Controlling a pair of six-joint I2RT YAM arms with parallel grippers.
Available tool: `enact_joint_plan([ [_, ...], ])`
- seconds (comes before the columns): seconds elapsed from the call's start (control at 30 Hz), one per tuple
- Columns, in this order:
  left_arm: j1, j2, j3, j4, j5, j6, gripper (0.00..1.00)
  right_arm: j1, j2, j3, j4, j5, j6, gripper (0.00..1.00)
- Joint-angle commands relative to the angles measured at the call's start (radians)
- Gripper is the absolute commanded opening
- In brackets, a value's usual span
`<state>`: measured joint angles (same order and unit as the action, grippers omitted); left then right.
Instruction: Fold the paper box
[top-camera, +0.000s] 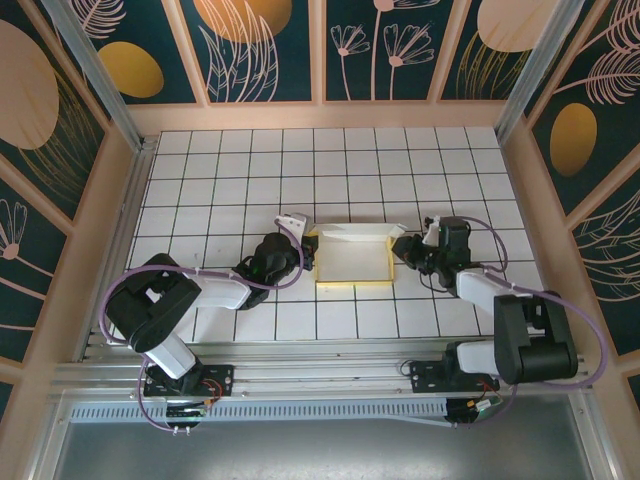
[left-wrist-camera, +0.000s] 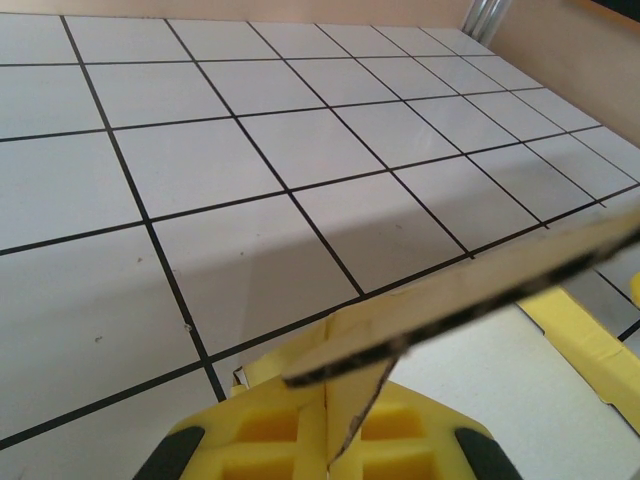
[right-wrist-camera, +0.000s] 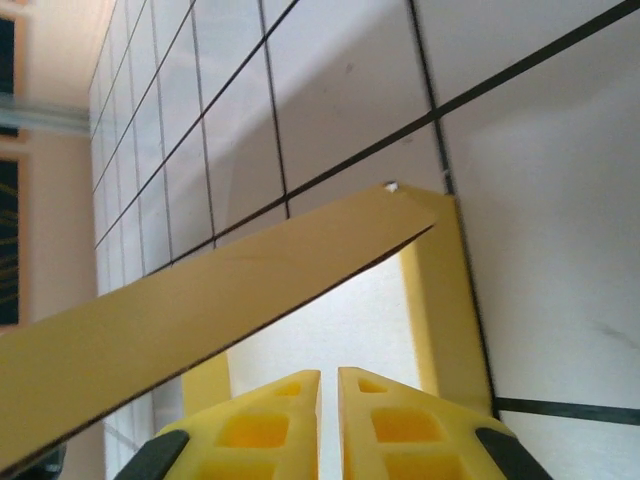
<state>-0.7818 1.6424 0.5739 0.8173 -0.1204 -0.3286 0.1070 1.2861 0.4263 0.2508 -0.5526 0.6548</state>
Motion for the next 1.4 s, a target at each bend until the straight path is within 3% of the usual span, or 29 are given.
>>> enact_joint_plan([
  [0.0,-0.011,-0.003,-0.015,-0.104,0.011,0.007,0.00,-0.050,-0.104,-0.013,-0.094,0.153,-0.031,0.15],
  [0.17,-0.012,-0.005,-0.005,-0.109,0.018,0.010,0.00,-0.155,-0.132,0.021,-0.110,0.141,-0.034,0.15],
  [0.43,-0.011,-0.003,0.007,-0.114,0.024,0.008,0.00,-0.077,0.004,0.105,-0.019,-0.043,-0.095,0.13],
  [0.83,-0.011,0.005,0.016,-0.116,0.030,0.005,0.00,-0.033,0.040,0.102,0.011,-0.078,-0.117,0.05],
  [0.97,-0.011,0.010,0.021,-0.124,0.031,0.003,0.00,-0.068,-0.011,0.109,-0.057,0.026,-0.110,0.13],
  [1.03,-0.011,0.008,0.021,-0.122,0.033,0.003,0.00,-0.112,-0.032,0.117,-0.085,0.057,-0.109,0.33],
  [1.1,-0.011,0.006,0.023,-0.124,0.033,0.003,0.00,-0.149,-0.037,0.128,-0.109,0.069,-0.113,0.35],
  [1.37,-0.011,0.009,0.030,-0.129,0.037,0.002,0.00,-0.174,0.058,0.198,-0.066,-0.052,-0.110,0.09],
])
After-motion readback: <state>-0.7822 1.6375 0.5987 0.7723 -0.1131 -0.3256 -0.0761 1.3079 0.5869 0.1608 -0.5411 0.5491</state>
